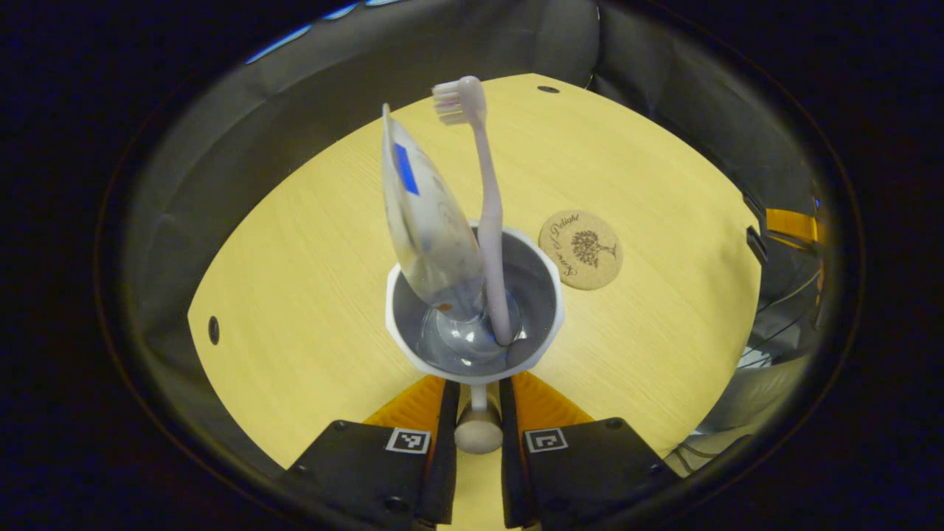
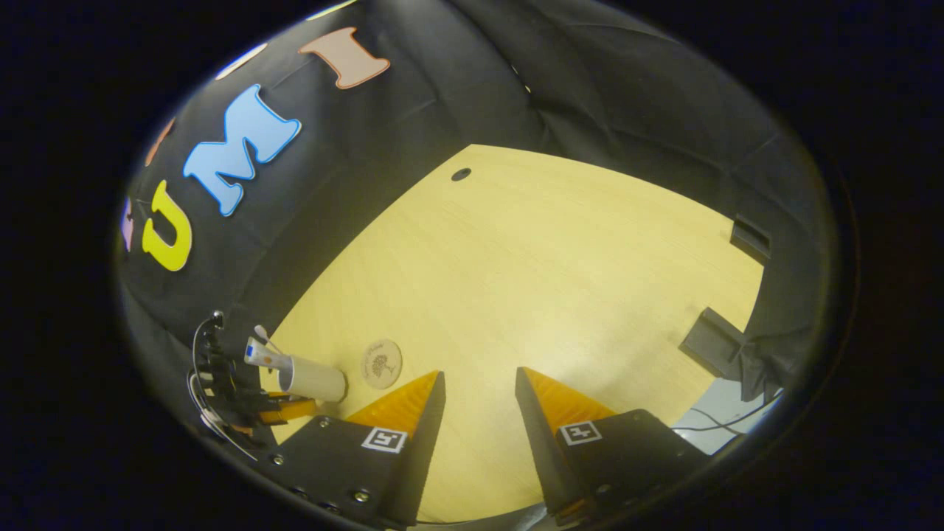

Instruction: Put the toothbrush and toothpaste on the desktop into the cup, then pick up the cup and place it on the coaster on the desktop.

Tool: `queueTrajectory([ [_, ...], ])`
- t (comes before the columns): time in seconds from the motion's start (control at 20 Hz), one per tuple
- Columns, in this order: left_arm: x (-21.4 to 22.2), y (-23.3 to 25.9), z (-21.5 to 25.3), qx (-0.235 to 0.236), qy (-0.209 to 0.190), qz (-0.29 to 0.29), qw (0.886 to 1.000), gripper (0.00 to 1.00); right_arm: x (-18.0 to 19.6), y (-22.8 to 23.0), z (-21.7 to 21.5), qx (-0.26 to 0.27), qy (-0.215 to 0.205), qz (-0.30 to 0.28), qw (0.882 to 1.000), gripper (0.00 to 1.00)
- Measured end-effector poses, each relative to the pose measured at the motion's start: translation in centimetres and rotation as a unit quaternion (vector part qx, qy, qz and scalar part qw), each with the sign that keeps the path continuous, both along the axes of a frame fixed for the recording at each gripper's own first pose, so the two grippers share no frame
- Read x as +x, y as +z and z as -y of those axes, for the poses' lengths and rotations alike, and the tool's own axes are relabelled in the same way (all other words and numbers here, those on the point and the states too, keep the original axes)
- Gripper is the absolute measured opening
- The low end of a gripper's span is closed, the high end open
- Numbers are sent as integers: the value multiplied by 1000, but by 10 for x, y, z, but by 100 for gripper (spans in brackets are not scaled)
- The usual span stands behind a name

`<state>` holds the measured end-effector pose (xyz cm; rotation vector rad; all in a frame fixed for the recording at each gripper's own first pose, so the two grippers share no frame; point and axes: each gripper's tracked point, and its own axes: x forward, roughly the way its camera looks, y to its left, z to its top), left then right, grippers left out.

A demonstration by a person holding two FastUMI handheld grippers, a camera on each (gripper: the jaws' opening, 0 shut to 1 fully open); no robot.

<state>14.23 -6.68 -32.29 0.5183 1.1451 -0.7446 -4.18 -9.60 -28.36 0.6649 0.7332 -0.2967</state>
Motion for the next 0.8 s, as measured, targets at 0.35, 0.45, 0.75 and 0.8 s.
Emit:
queueTrajectory([
  [0.35, -6, 9, 53, -11, -41, 10, 999, 38, -9, 1, 13, 5, -18, 4, 1000, 60],
  [0.45, -11, 9, 70, -14, -54, 8, 998, 38, -12, 3, 17, 8, -26, 5, 1000, 60],
  [0.75, -18, 5, 106, -12, -83, 6, 996, 38, -21, 1, 27, 15, -47, 3, 999, 60],
  [0.8, -18, 4, 108, -11, -87, 4, 996, 38, -23, 2, 29, 16, -52, 3, 999, 60],
])
